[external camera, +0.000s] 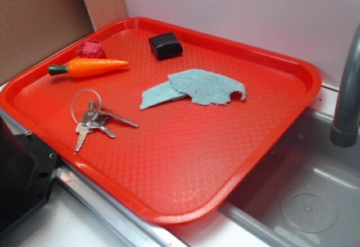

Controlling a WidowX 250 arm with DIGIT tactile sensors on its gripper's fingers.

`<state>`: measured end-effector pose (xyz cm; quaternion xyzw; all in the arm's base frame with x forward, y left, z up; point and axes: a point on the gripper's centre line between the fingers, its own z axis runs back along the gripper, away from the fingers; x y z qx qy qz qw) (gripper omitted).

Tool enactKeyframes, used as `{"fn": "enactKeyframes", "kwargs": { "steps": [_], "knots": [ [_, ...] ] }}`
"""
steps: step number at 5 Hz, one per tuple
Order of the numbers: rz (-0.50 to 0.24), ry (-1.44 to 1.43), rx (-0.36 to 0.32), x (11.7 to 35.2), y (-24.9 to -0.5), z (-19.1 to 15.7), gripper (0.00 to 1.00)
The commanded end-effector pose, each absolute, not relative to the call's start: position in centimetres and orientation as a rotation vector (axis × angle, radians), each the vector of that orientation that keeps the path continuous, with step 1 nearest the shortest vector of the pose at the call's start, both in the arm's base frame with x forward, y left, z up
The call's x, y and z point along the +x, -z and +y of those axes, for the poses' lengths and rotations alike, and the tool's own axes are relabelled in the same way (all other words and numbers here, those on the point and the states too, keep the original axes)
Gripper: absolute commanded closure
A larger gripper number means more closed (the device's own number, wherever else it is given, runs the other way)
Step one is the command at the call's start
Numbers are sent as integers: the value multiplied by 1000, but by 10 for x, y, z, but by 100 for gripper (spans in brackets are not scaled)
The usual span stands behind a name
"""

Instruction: Grab the carrot.

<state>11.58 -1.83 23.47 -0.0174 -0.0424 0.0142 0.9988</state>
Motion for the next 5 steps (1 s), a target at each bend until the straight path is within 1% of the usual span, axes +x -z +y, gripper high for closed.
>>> {"fn": "enactKeyframes", "kwargs": {
  "steps": [1, 2, 3, 4, 5],
  "knots": [
    [-85, -29, -35, 116, -235, -18, 0],
    [-108, 40, -48, 117, -226, 2, 0],
    [-127, 77, -29, 121, -218, 16, 0],
    [-177, 210, -4, 132, -206, 34, 0],
    [-187, 324, 5, 149, -185, 49, 0]
  ]
}}
